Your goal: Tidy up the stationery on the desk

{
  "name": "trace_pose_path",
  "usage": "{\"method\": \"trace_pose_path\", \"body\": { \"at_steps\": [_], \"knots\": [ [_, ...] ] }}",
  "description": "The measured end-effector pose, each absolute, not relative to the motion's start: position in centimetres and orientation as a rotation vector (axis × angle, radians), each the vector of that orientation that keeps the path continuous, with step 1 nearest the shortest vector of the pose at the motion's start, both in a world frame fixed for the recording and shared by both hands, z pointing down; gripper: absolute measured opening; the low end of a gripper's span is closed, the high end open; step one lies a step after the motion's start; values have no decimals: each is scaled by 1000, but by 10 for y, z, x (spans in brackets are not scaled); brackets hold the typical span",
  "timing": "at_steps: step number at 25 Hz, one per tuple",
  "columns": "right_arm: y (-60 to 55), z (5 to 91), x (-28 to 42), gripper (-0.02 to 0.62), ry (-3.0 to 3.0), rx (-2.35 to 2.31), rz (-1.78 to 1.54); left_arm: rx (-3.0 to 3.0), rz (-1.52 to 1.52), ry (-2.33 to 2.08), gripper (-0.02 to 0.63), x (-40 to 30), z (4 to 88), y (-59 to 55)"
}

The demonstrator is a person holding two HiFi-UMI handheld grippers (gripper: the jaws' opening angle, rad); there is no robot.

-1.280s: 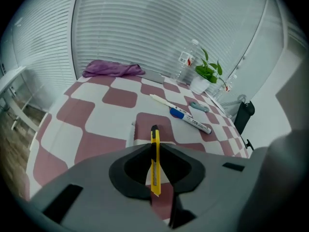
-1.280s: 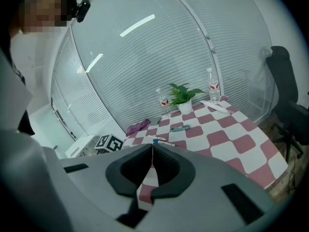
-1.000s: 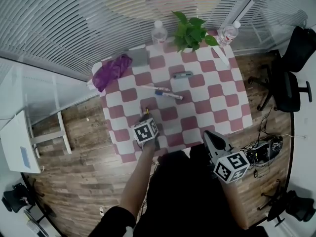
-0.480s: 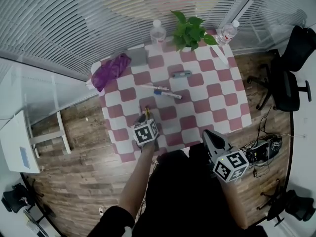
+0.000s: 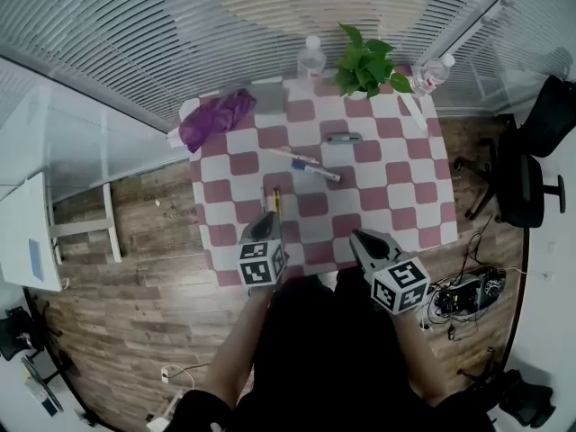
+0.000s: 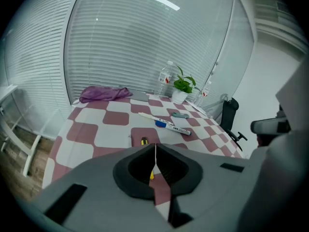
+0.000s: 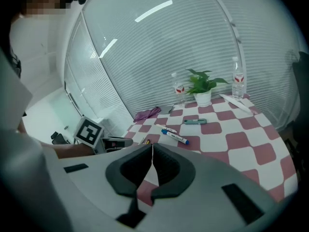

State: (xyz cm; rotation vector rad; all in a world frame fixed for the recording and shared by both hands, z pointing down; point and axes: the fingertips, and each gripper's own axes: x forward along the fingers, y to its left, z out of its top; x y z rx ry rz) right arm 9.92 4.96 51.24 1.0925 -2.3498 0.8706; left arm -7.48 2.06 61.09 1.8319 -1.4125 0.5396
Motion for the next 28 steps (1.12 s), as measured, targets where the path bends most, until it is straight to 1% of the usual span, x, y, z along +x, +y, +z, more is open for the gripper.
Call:
{"method": "trace_pose_path", "body": {
  "at_steps": [6, 10, 11, 12, 13, 20, 25, 28],
  "knots": [
    [13, 539, 70, 25, -2342, 924, 665, 1866, 529, -1374, 37, -85, 590, 45],
    [-21, 570, 56, 28, -2289, 826, 527, 1879, 453, -1322, 37, -85, 586, 59],
    [-29, 578, 51, 48, -2276, 795, 500, 1873, 440, -1316, 37, -87, 587, 63],
    [-36, 585, 47, 91, -2265, 765, 474, 1862, 439, -1318, 37, -89, 589, 68],
    [-44, 593, 43, 101, -2253, 737, 440, 1853, 447, -1323, 37, -91, 590, 72],
    [-76, 646, 31, 101, -2085, 566, 137, 1795, 439, -1329, 37, -105, 595, 99],
    [-85, 672, 24, 100, -2006, 484, 43, 1760, 441, -1345, 37, -113, 601, 112],
    [-85, 679, 23, 83, -1974, 458, -3, 1747, 424, -1375, 37, -119, 598, 117]
  ]
}}
